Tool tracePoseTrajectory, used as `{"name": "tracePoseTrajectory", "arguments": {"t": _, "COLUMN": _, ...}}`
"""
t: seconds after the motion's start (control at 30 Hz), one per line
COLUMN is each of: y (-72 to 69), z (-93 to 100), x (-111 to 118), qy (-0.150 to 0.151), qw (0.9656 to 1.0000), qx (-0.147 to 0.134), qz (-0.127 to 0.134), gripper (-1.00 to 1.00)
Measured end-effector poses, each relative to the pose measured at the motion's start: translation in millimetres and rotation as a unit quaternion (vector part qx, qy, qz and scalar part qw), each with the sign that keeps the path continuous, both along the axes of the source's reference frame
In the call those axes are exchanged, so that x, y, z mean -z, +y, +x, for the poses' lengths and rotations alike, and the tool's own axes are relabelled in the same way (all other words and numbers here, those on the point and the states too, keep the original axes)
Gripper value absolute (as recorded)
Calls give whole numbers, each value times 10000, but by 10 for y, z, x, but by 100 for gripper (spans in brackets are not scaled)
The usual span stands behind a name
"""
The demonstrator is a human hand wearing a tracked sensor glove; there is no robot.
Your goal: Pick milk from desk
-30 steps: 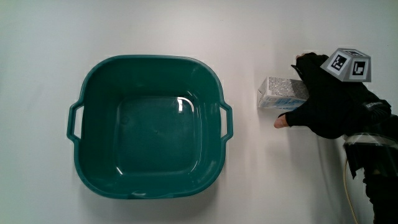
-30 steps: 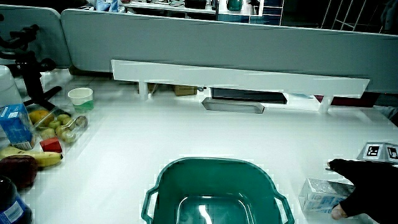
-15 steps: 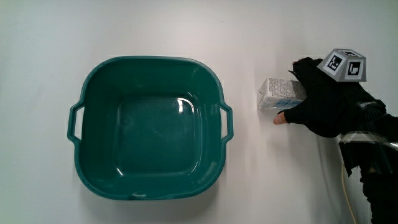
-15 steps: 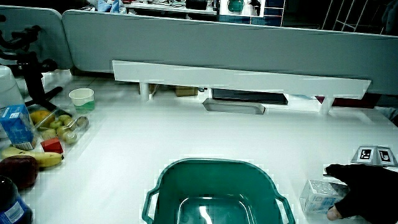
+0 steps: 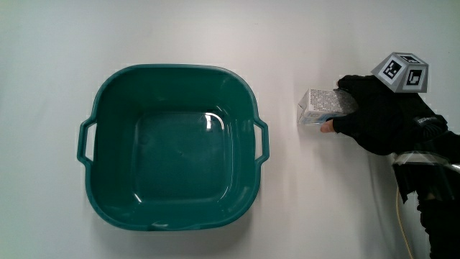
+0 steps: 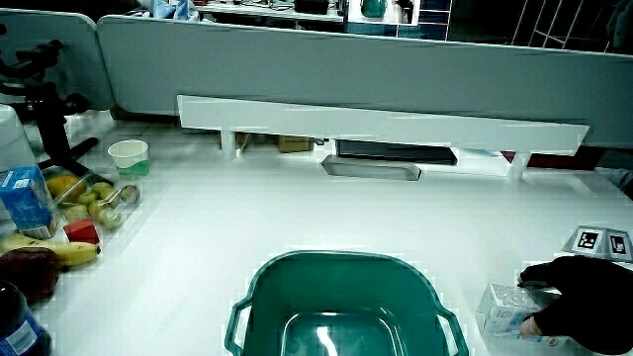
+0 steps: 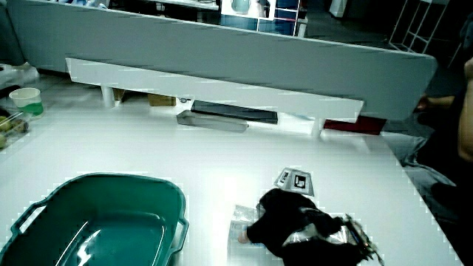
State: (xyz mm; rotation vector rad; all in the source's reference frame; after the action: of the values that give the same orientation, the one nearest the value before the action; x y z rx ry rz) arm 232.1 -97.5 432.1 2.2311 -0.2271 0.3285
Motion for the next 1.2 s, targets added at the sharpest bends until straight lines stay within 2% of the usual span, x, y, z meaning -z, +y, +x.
{"name": "tracePoseTrajectory", "arguments": {"t": 0.23, "y": 6, "z": -27, "x": 28, "qy": 44, "qw": 9995, "qx": 175, "qz": 257, "gripper": 82}}
{"name": "tracePoseTrajectory", "arguments": {"t": 0.27, "y": 9, "z": -31, "x": 23, "qy": 131, "qw": 9992, "qx": 251, "qz": 294, "gripper": 85}}
{"name": "tracePoseTrajectory", "arguments": {"t": 0.47, "y": 20, "z": -58, "x": 55, "qy": 114, "qw": 9987, "qx": 320, "qz": 376, "gripper": 100}}
{"name": "tracePoseTrajectory", "arguments": {"t": 0.7, "y": 7, "z": -40, "x": 81, "qy": 153, "qw": 9980, "qx": 368, "qz": 488, "gripper": 100}}
{"name": "tracePoseTrajectory", "arguments": {"t": 0.83, "y": -4, "z": -66, "x": 229, "qy": 62, "qw": 9971, "qx": 403, "qz": 645, "gripper": 100}}
{"name": "tracePoseTrajectory", "arguments": {"t": 0.87, "y": -10, "z": -69, "x": 251, "qy": 133, "qw": 9968, "qx": 412, "qz": 677, "gripper": 100}}
{"name": "tracePoseTrajectory", "arguments": {"t": 1.0, "y": -10, "z": -164, "x": 459, "qy": 8, "qw": 9952, "qx": 505, "qz": 833, "gripper": 100}}
{"name": "tracePoseTrajectory", "arguments": {"t": 1.2, "y": 0, "z": -313, "x": 744, "qy": -50, "qw": 9907, "qx": 708, "qz": 1164, "gripper": 100}}
